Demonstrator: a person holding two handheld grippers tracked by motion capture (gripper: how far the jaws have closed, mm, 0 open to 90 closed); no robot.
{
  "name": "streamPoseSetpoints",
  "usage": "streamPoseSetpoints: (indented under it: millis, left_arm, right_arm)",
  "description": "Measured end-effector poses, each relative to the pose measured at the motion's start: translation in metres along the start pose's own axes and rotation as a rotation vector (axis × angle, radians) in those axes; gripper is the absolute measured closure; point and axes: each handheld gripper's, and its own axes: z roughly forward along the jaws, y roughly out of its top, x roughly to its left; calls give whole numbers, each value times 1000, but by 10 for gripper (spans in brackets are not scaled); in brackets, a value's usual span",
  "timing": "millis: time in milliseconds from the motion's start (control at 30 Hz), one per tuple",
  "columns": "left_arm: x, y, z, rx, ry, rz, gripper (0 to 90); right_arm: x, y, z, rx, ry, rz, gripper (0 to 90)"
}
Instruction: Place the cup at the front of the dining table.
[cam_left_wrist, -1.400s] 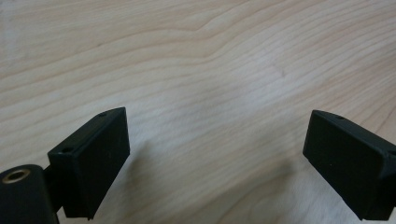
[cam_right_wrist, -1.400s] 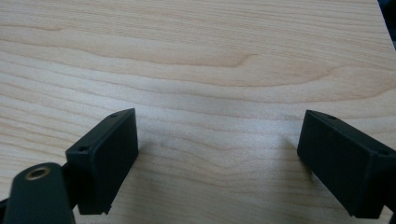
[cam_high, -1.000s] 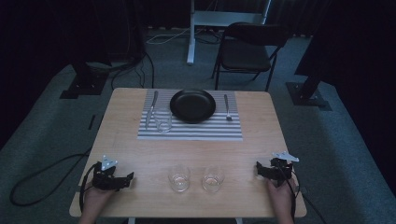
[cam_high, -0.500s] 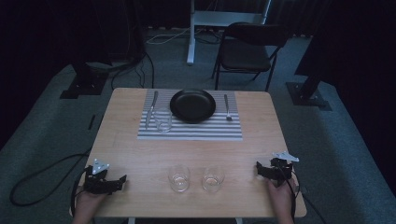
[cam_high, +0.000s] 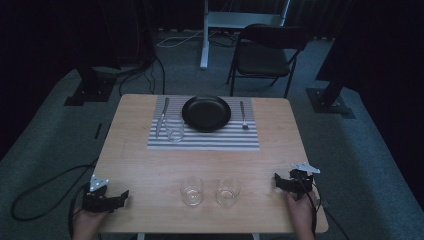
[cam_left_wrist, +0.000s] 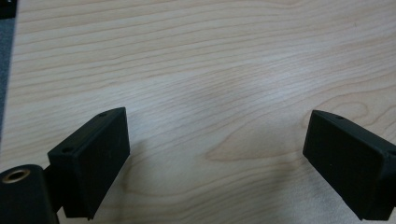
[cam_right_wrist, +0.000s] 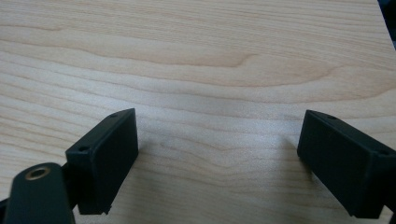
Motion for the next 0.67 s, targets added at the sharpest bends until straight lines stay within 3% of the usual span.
streamPoseSetpoints:
  millis: [100, 267, 667]
  left_arm:
    - [2, -4, -5, -27, 31, -22, 78]
    - [5, -5, -8, -41, 33, -58, 78]
    - [6, -5, -7, -33, 36, -61, 78]
  right_arm:
    - [0, 0, 0, 0, 0, 0, 118]
    - [0, 0, 0, 0, 0, 0, 119]
    - [0, 0, 0, 0, 0, 0, 118]
